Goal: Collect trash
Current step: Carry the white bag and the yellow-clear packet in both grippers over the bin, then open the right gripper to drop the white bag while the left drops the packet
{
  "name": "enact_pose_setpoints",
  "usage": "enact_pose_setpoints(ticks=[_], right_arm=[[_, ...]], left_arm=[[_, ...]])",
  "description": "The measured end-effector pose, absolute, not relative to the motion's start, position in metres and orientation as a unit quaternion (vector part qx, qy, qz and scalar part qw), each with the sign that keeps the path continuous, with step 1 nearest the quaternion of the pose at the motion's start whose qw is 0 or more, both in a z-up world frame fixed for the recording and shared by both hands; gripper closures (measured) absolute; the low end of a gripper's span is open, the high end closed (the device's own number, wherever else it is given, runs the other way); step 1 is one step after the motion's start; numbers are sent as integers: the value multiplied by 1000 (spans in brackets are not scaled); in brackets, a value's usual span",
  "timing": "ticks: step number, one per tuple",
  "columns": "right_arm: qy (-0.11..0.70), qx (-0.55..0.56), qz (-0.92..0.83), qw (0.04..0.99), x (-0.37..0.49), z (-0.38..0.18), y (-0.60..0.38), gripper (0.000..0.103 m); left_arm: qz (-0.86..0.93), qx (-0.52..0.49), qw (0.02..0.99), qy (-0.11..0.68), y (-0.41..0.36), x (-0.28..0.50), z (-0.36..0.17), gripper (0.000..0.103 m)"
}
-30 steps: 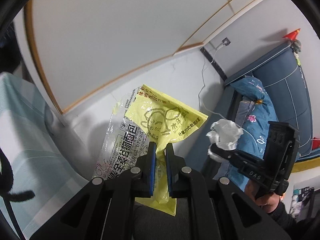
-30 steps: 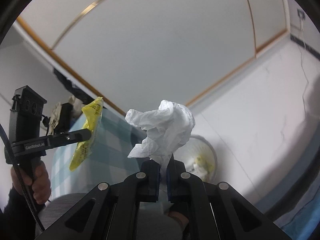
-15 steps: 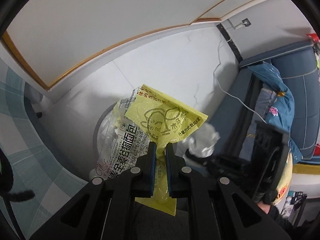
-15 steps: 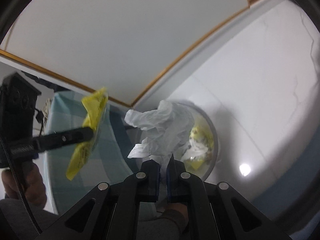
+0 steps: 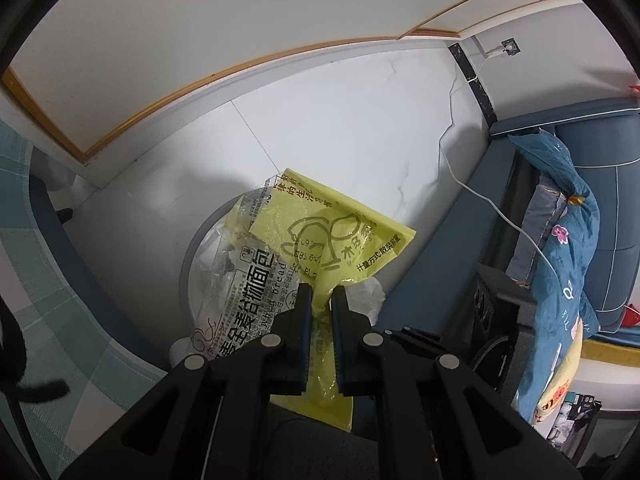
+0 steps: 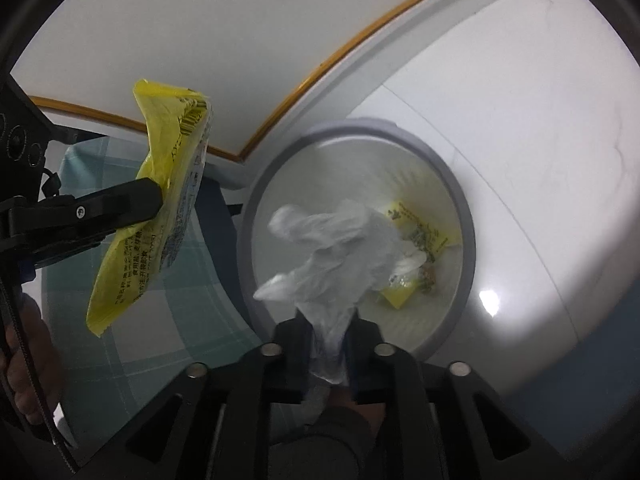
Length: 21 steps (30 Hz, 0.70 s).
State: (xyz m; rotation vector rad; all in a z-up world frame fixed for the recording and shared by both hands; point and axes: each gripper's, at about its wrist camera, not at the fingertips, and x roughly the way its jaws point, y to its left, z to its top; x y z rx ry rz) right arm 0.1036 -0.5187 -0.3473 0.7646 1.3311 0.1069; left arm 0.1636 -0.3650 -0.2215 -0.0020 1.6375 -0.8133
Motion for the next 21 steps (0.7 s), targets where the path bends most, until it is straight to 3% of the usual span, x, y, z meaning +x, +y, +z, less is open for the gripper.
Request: enact_pose_setpoints(ticks=[2,5,9,16,21], right_arm=[[605,341,46,718,104,-349,-517,77],[601,353,42,716,101,-349,-515,61],[596,335,26,730,91,-345,-519,49],[571,336,-1,749,75,-321,-540,49],[546,333,-26,768,66,-301,-555,42]], left_arm=[[-351,-1,610,710,-366,164,-223,98],[-350,-11,605,715,-367,165,-225,98],[-354,-17,608,711,-366,167,-225,98],[-355,-2,613,706,-370,165,-223,98],[-354,3,611,708,-374,164,-226,98]])
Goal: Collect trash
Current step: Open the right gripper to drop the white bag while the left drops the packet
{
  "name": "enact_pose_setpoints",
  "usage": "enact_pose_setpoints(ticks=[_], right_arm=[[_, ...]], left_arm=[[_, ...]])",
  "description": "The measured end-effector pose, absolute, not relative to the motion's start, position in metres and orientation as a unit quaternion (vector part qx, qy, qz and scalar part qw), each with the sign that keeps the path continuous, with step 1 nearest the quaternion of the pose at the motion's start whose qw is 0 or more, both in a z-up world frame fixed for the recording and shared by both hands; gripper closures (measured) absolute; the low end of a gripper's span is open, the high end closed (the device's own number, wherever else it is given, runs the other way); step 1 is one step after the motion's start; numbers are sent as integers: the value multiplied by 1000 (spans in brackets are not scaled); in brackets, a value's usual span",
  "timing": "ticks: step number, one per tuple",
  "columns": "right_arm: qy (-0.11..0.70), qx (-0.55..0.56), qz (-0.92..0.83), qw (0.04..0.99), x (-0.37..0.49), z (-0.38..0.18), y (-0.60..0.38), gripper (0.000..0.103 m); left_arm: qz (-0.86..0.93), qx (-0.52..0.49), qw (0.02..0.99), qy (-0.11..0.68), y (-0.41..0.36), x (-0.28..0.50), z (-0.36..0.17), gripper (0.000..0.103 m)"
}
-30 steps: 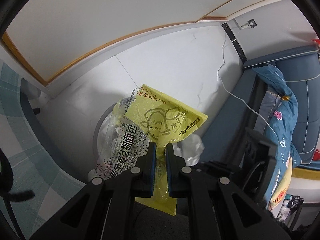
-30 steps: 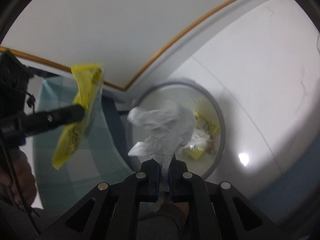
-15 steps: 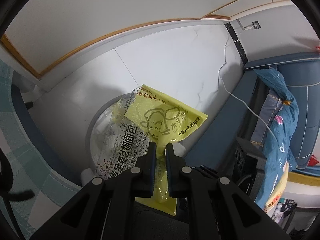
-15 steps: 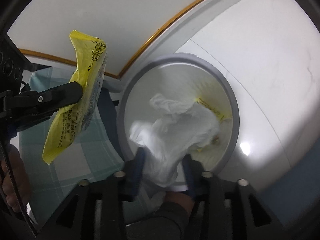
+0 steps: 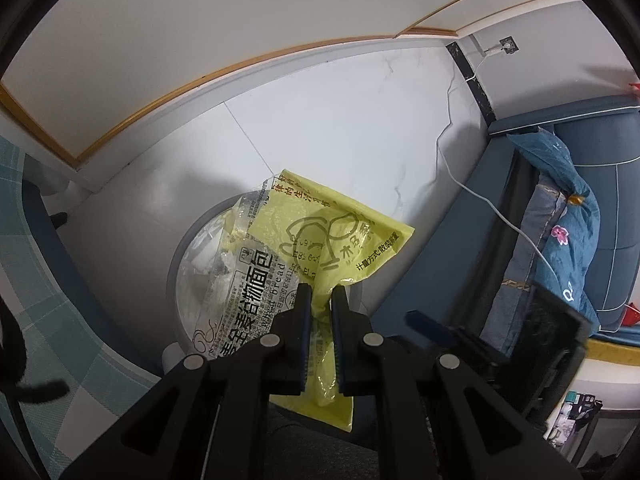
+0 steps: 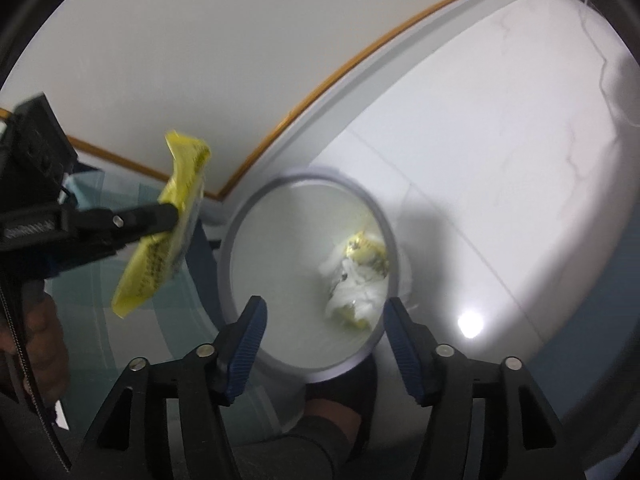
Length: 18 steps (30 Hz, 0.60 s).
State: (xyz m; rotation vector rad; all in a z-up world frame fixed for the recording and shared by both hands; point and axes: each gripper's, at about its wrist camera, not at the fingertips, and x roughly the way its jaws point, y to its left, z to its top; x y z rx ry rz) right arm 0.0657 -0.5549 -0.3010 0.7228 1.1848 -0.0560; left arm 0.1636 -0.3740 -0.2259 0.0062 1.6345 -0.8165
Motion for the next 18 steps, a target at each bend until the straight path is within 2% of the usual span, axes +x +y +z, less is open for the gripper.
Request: enact_pose_setpoints(ticks=[3,8,12,16,18], right_arm=[[536,332,-38,776,61,-292,-560,36],[519,344,-59,780,53,-283,-567,34],[517,350,-67,778,49,-283,-567,34],[517,351,-70,778,45,-280,-569,34],[516,351,-75,778,41,-281,-569,30]], left_arm=[[-351,3,605,715,-378,163,-230,98],[-349,24,594,724,-388,159,-237,94],[-337,45,594,729,-394,158,-239,78],[-333,43,595,730,-392,159,-240,49],[-333,44,599,727,-392,157,-237,45]])
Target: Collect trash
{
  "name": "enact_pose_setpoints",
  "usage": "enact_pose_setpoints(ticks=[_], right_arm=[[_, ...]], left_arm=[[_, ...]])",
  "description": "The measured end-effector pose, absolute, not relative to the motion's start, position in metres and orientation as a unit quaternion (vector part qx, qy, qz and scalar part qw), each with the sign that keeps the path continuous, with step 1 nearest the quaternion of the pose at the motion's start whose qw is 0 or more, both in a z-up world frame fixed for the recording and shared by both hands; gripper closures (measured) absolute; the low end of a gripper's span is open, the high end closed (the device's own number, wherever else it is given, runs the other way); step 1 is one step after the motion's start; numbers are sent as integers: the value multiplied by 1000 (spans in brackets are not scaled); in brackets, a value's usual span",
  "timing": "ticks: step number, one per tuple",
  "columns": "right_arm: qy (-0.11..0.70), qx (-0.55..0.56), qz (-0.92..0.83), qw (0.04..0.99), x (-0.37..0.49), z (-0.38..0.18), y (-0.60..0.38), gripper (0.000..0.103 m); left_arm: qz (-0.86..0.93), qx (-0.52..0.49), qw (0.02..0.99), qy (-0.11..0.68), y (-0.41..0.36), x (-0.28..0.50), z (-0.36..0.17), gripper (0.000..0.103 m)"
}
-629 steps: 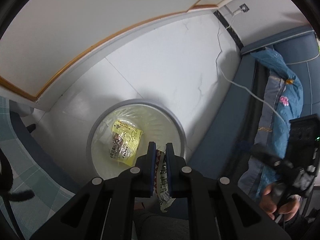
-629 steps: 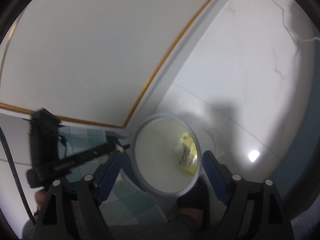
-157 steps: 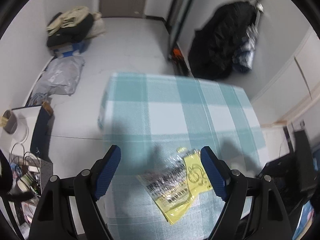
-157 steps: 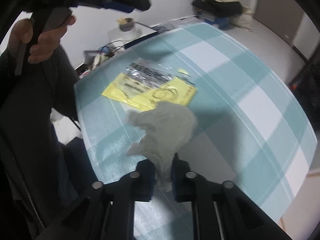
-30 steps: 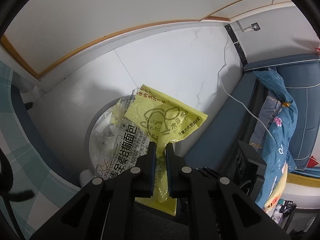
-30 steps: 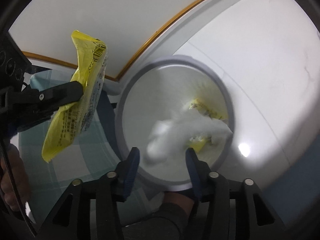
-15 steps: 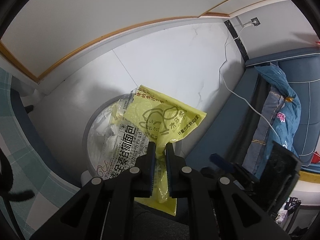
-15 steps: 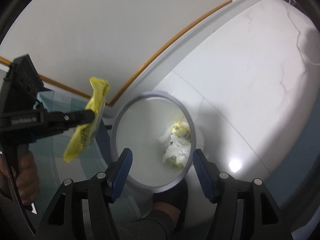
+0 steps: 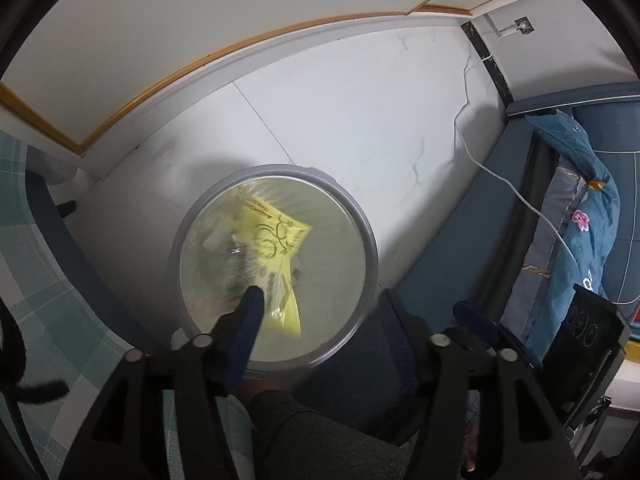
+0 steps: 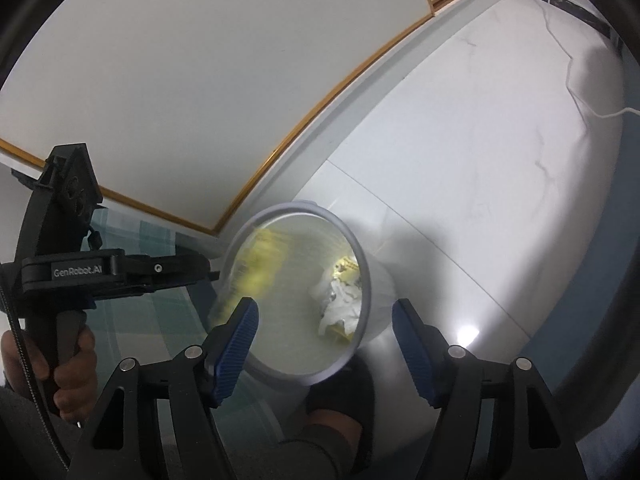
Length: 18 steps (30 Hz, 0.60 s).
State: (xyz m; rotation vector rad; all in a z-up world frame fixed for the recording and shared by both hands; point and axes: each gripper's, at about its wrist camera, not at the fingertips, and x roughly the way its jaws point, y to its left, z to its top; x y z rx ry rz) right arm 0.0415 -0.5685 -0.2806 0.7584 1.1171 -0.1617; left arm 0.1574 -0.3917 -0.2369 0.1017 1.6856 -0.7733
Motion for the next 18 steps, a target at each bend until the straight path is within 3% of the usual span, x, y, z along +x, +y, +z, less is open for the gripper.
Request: enact_pose_setpoints(ticks=[4,9,13,18], right_arm=[[518,357,-75,774,40,-279,-568,30],[509,356,-70,780,42,-269,-567,29],[500,363,-69,783,43,-259,-566,24],[492,367,-69,787,43,-242,-566,18]], left_arm=[[-325,58,624,708,-385,156,-224,35],[-301,65,669,677,-367,152,-203,31],[-295,75,702,644,-353,147,-179,22],[-284,85,724,623,-349,142,-161,21]])
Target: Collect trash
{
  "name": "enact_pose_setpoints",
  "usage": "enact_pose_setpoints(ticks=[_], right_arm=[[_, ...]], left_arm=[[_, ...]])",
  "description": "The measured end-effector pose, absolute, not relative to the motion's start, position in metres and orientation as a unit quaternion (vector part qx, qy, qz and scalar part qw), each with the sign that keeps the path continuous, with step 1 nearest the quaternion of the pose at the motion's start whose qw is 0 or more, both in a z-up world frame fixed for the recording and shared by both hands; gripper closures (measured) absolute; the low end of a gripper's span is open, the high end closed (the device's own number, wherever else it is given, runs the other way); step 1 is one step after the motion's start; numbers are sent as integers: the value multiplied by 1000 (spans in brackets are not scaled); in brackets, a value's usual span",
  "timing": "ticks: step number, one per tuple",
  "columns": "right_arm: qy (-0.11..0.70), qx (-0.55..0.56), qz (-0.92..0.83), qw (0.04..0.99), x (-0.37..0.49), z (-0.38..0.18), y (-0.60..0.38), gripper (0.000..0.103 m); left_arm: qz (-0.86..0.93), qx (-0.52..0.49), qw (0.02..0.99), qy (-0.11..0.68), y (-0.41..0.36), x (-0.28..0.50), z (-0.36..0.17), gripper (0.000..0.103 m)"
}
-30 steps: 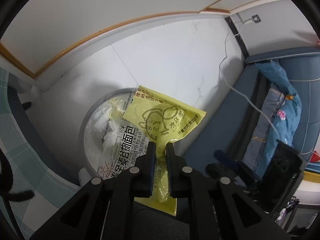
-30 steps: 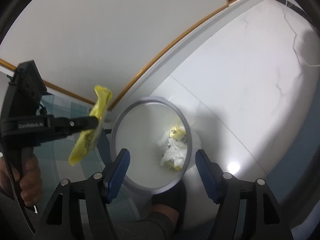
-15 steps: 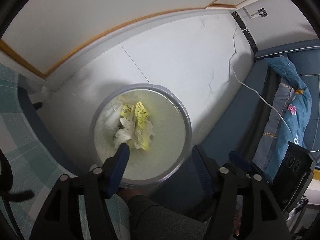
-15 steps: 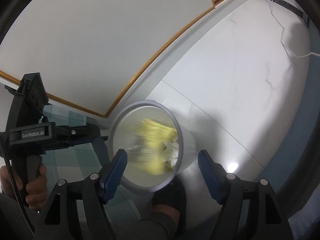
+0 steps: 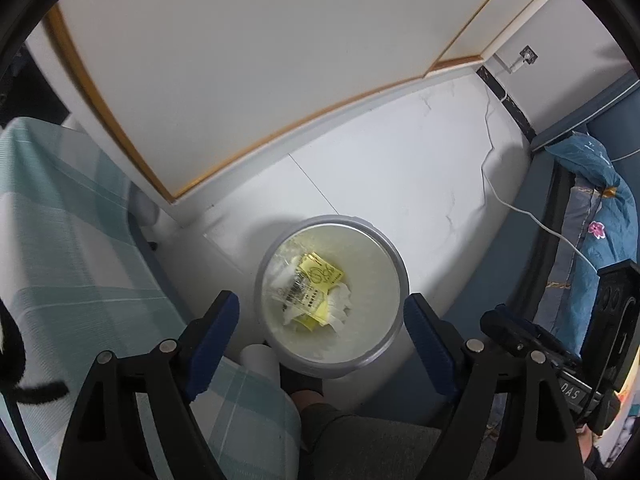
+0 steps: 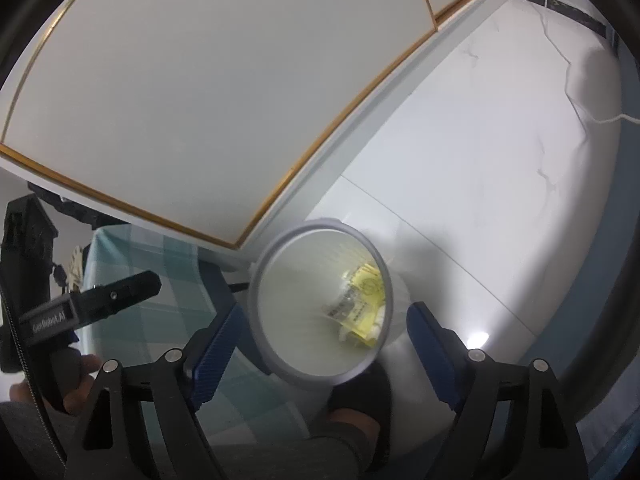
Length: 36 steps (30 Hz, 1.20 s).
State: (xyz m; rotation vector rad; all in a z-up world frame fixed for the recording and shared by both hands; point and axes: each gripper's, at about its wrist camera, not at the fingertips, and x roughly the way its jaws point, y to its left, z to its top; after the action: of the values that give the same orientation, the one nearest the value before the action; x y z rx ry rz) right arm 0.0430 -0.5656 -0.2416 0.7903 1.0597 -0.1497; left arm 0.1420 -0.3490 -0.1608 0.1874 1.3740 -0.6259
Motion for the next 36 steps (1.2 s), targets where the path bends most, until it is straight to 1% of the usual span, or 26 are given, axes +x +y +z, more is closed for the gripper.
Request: enact_pose_setpoints(ticks=[3,11,20,36], right_arm=[[493,362,-69,788,43,-230,-563,14],[486,370,-58,790,43,-205,-562,11],[482,364,-63,795,41,-196,-559,11],[481,362,-73,795,41,-197,-560,11]], left_arm=[[-283,91,737,607,-345,137,-150,21],[-283,87,758,581,-340,130,-128,21],[-278,92,768,569,-338,124,-120,21],[-269,84,770,572,-333,121,-125,21]])
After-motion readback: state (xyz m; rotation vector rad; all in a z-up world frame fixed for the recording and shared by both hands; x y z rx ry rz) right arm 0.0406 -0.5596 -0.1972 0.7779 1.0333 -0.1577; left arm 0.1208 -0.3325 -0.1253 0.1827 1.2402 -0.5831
